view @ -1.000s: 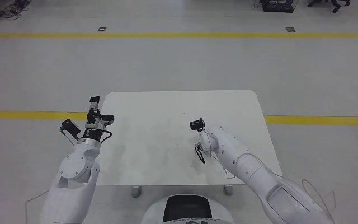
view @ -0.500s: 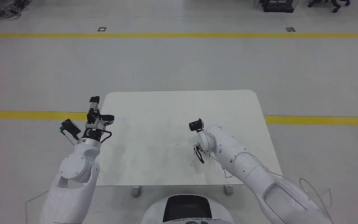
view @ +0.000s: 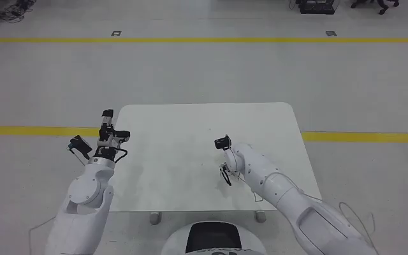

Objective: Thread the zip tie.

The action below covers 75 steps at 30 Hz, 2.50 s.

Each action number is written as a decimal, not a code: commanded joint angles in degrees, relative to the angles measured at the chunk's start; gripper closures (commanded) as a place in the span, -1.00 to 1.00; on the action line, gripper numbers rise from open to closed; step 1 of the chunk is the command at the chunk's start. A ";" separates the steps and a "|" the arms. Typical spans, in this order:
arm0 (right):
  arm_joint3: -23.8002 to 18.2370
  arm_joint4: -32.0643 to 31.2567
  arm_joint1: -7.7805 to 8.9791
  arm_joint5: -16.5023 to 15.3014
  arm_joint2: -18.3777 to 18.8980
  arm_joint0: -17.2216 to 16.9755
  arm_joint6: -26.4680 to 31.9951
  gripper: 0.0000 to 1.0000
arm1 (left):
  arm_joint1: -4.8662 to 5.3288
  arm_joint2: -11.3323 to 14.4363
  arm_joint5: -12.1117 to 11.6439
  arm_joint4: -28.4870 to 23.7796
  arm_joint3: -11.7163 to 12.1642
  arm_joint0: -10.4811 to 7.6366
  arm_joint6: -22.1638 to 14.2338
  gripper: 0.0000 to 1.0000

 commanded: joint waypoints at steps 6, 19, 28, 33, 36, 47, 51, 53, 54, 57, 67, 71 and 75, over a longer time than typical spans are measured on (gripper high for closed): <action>0.78 -0.32 -0.46 0.07 0.03 0.18 0.00 0.78 | 0.00 0.00 0.00 0.00 0.00 0.00 0.00 -1.00; 2.76 -0.81 -1.38 0.08 0.15 0.67 -0.04 0.82 | 0.00 0.00 0.00 0.00 0.00 0.00 0.00 -1.00; 3.99 -1.16 -1.92 -0.09 0.36 0.94 -0.12 0.86 | 0.00 0.00 0.00 0.00 0.00 0.00 0.00 -1.00; 4.59 -1.34 -2.20 -0.18 0.48 1.09 -0.14 0.86 | 0.00 0.00 0.00 0.00 0.00 0.00 0.00 -1.00; 4.87 -1.52 -2.36 -0.21 0.54 1.16 -0.16 0.86 | 0.00 0.00 0.00 0.00 0.00 0.00 0.00 -1.00; 5.10 -2.57 -2.77 -0.02 0.89 1.34 0.00 1.00 | 0.00 0.00 0.00 0.00 0.00 0.00 0.00 -1.00; 3.53 -3.68 -2.49 0.27 1.44 1.09 0.66 1.00 | 0.00 0.00 0.00 0.00 0.00 0.00 0.00 -1.00; 2.24 -4.35 -2.19 0.32 1.91 0.72 1.18 1.00 | 0.00 0.00 0.00 0.00 0.00 0.00 0.00 -1.00; 1.62 -4.61 -2.04 0.28 2.16 0.51 1.41 1.00 | 0.00 0.00 0.00 0.00 0.00 0.00 0.00 -1.00; -0.73 -5.51 -1.43 0.11 3.19 -0.33 2.40 1.00 | 0.00 0.00 0.00 0.00 0.00 0.00 0.00 -1.00; -13.13 -6.95 2.26 -2.85 11.38 -6.11 5.12 1.00 | 0.00 0.00 0.00 0.00 0.00 0.00 0.00 -1.00; -19.89 -7.38 4.21 -4.75 16.63 -10.12 5.78 1.00 | 0.00 0.00 0.00 0.00 0.00 0.00 0.00 -1.00; -26.78 -5.42 6.01 -8.21 22.80 -14.86 5.63 1.00 | 0.00 0.00 0.00 0.00 0.00 0.00 0.00 -1.00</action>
